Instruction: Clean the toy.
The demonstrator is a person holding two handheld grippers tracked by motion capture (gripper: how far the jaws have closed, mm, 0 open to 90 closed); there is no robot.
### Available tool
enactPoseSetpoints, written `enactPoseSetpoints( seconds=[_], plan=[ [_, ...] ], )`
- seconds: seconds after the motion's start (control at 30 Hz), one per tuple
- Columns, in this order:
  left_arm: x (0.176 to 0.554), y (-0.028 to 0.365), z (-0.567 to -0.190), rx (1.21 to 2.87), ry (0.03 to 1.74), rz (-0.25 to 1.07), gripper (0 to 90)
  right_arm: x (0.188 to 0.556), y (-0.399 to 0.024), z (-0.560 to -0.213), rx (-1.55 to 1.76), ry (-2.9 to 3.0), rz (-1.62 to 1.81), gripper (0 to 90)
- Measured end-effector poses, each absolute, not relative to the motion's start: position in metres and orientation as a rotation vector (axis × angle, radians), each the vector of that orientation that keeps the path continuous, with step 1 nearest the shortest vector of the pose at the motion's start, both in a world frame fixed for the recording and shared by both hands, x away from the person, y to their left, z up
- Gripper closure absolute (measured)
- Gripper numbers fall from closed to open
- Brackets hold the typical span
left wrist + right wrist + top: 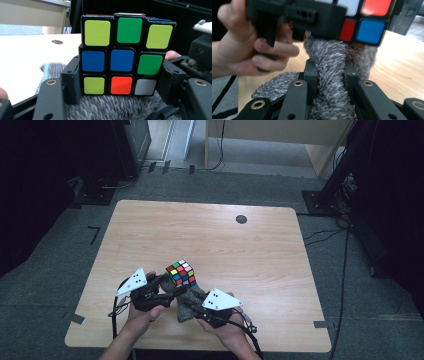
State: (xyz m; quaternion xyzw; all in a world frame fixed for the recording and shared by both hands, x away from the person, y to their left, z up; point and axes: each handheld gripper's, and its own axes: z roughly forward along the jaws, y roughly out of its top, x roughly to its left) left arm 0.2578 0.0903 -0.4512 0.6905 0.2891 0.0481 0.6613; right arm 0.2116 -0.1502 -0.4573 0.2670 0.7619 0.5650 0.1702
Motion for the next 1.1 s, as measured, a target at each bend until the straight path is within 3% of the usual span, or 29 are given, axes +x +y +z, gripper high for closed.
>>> enactPoseSetpoints(
  seconds=[0.17,0.33,0.5,0.77,0.93,1.1],
  plan=[
    [0.260,0.096,-0.450,1.562,0.660,0.125,34.2,0.231,-0.184,-0.466,1.062,2.006,1.576,70.3],
    [0.263,0.097,-0.452,1.574,0.681,0.122,34.2,0.242,-0.200,-0.472,1.177,2.019,1.477,50.4],
    [0.265,0.098,-0.453,1.580,0.694,0.119,34.1,0.236,-0.200,-0.463,1.081,1.966,1.501,40.4],
    [0.254,0.078,-0.464,1.728,0.658,0.315,34.1,0.219,-0.183,-0.433,1.086,1.900,1.694,32.7],
    [0.241,0.058,-0.466,1.772,0.583,0.391,34.1,0.215,-0.165,-0.427,1.165,1.957,1.680,19.1],
    [0.232,0.049,-0.466,1.787,0.545,0.448,34.1,0.214,-0.160,-0.429,1.239,1.952,1.648,19.3]
  ],
)
